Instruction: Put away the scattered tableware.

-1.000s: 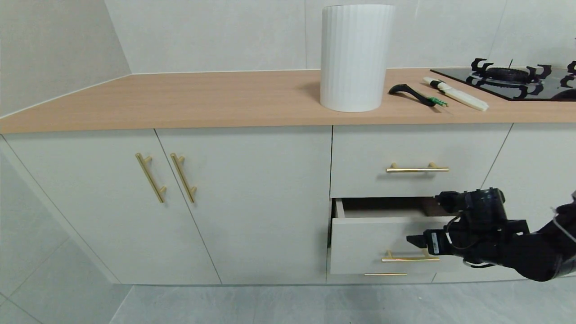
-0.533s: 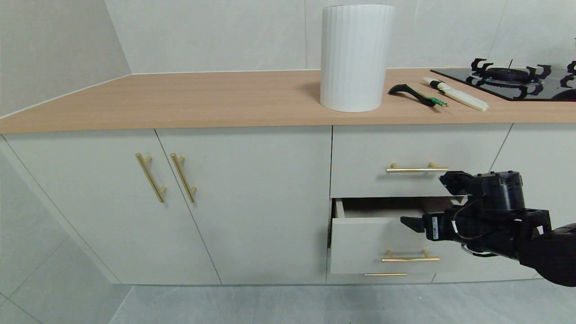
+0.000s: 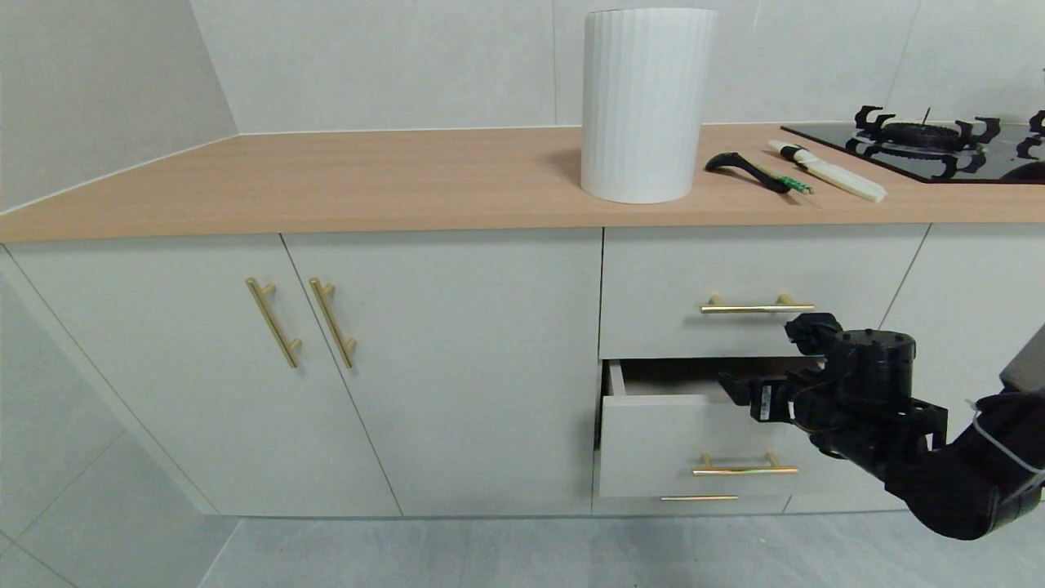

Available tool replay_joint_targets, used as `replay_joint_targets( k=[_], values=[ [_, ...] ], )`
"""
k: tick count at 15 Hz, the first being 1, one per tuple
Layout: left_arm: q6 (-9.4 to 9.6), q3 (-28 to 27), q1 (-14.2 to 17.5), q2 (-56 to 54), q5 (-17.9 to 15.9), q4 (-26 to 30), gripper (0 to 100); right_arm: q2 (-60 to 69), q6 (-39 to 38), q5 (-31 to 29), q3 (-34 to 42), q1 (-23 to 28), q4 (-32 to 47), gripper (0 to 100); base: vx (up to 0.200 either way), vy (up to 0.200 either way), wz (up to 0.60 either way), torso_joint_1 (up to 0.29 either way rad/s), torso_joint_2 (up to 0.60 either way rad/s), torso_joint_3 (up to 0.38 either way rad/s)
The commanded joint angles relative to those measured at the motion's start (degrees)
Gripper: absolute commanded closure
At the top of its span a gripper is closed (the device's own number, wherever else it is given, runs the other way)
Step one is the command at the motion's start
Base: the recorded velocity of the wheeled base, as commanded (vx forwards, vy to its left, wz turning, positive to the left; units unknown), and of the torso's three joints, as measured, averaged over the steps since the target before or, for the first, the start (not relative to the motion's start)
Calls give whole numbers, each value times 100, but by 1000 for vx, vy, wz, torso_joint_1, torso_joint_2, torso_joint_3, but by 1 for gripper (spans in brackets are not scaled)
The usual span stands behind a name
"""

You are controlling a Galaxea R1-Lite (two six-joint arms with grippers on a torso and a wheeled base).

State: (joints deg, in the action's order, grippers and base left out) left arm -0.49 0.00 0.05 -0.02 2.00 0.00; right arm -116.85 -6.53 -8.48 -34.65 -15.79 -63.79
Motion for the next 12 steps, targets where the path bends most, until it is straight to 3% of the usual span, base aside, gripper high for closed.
replay_joint_targets(
  k=[1,12],
  values=[
    [-4,0,4,2,2,0,0,-541,91,-83,10,-3,-274,0,0,0,0,0,0,0],
    [-4,0,4,2,2,0,0,-365,108,-66,107,-3,-151,0,0,0,0,0,0,0]
  ],
)
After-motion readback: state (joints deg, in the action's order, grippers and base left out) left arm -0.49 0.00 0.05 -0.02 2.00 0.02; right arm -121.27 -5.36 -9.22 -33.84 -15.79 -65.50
